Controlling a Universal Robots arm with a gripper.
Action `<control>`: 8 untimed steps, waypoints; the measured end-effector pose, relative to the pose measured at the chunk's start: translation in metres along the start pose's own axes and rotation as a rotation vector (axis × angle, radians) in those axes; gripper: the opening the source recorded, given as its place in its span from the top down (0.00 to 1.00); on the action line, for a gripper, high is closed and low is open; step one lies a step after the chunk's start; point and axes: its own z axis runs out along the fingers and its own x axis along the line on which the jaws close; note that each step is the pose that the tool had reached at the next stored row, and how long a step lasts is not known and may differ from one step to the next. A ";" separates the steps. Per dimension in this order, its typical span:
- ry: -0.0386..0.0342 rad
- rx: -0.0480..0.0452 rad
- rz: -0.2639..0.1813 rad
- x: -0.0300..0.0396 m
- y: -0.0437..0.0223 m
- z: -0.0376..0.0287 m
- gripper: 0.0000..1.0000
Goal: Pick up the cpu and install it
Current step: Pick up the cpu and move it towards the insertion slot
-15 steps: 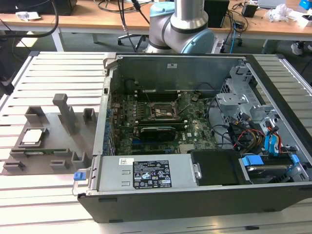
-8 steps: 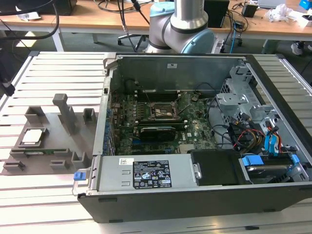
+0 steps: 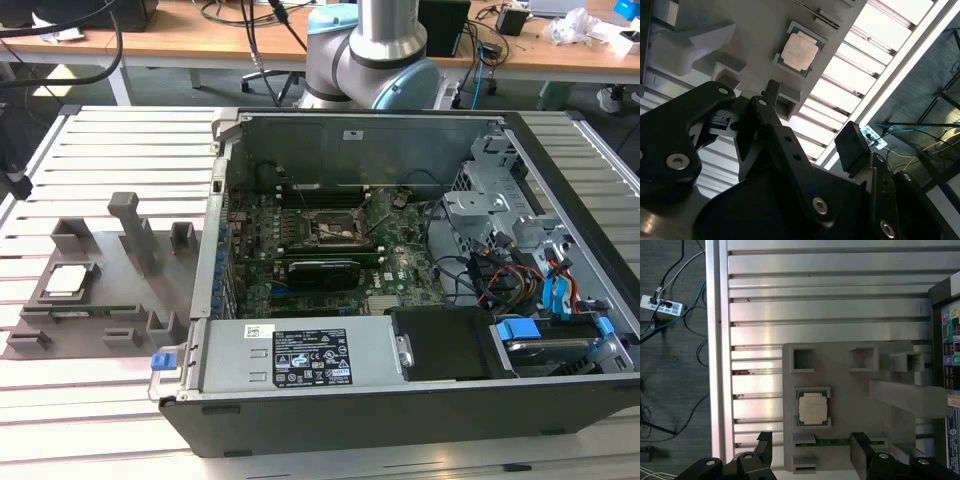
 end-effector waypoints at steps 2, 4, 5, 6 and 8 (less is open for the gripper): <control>-0.0001 0.0000 0.000 0.0000 0.0000 0.0010 0.28; 0.0000 0.0000 0.000 0.0000 -0.0001 0.0021 0.28; -0.0001 0.0000 0.000 0.0001 0.0000 0.0028 0.28; -0.0001 -0.0001 0.000 0.0001 -0.0001 0.0032 0.28; 0.0000 0.0000 0.000 0.0001 -0.0001 0.0040 0.28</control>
